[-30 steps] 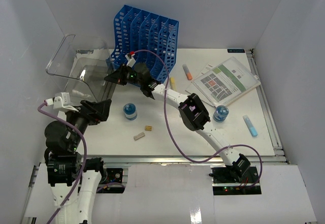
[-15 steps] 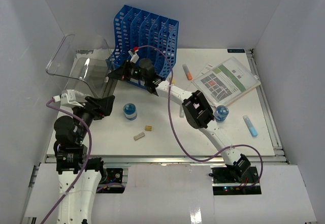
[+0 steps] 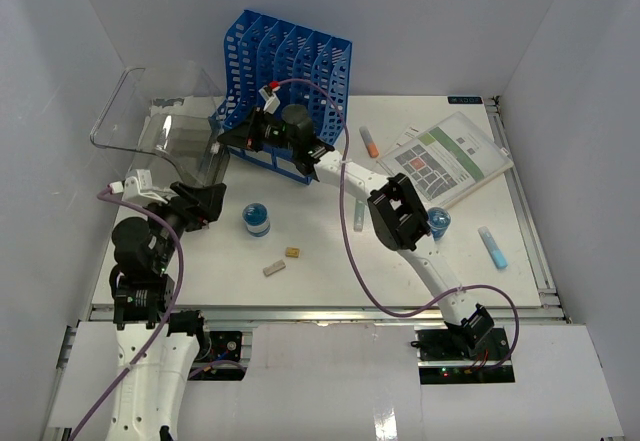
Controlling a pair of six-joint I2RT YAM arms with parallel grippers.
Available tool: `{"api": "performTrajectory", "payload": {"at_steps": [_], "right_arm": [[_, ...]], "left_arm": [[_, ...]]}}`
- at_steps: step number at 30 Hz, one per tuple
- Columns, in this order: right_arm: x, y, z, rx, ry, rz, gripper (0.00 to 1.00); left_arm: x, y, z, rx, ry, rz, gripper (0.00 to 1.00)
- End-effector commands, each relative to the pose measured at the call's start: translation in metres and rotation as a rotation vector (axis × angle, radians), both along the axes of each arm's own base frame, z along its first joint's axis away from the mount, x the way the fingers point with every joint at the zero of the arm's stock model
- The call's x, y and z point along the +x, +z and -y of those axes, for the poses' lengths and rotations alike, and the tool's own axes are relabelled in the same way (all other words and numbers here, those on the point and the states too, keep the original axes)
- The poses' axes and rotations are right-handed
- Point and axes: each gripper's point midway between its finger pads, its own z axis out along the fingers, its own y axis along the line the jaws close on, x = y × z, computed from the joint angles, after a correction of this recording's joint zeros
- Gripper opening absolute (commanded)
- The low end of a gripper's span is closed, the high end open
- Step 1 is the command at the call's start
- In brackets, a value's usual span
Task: Organize the desk
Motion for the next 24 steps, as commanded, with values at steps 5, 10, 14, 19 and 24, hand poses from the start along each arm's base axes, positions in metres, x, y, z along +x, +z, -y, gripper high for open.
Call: {"api": "performTrajectory", "payload": {"at_steps": [5,10,14,19,24], "right_arm": [[-0.017,0.108,0.028,0.150,0.006,0.216,0.08],[-0.020,0.114,0.030,0.149,0.008,0.223,0.08],[-0.023,0.118,0.031,0.149,0.012,0.227,0.08],[-0.025,0.116,0.030,0.143,0.017,0.225,0.08],[-0.028,0.116,0.029,0.142,0.023,0.224,0.08]], "left_arm": [[0.009,-0.014,-0.019,0.026,0.107,-0.079,0.93],[0.018,-0.022,-0.028,0.050,0.150,-0.119,0.94],[0.029,-0.013,-0.021,0.028,0.114,-0.083,0.94],[0.041,0.001,-0.012,-0.022,0.073,-0.035,0.94],[0.049,0.004,-0.009,-0.064,0.064,-0.036,0.94]]}}
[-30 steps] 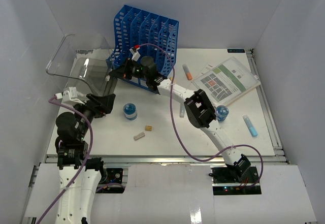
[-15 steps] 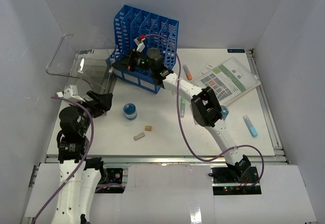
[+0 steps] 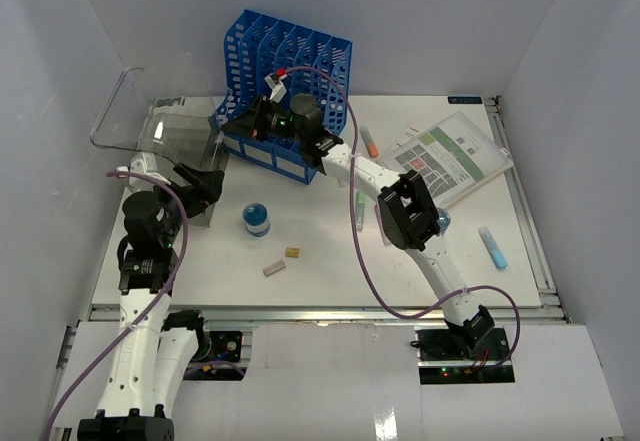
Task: Organize the desk
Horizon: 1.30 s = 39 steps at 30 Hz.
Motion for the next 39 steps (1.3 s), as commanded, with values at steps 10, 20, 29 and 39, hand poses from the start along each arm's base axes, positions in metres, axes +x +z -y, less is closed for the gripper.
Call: {"api": "performTrajectory", "payload": {"at_steps": [10,20,29,39], "right_arm": [[-0.030,0.084,0.011,0.123,0.031,0.187,0.08],[-0.039,0.072,0.009,0.095,0.050,0.181,0.08],[-0.044,0.061,0.008,0.066,0.063,0.192,0.17],[-0.042,0.059,0.032,0.024,0.081,0.391,0.82]], "left_arm": [[0.024,0.023,0.000,-0.096,0.028,0.040,0.91],[0.042,0.036,0.007,-0.141,-0.008,0.053,0.71],[0.042,0.049,0.015,-0.161,-0.056,0.070,0.56],[0.032,0.065,0.014,-0.169,-0.047,0.085,0.39]]}}
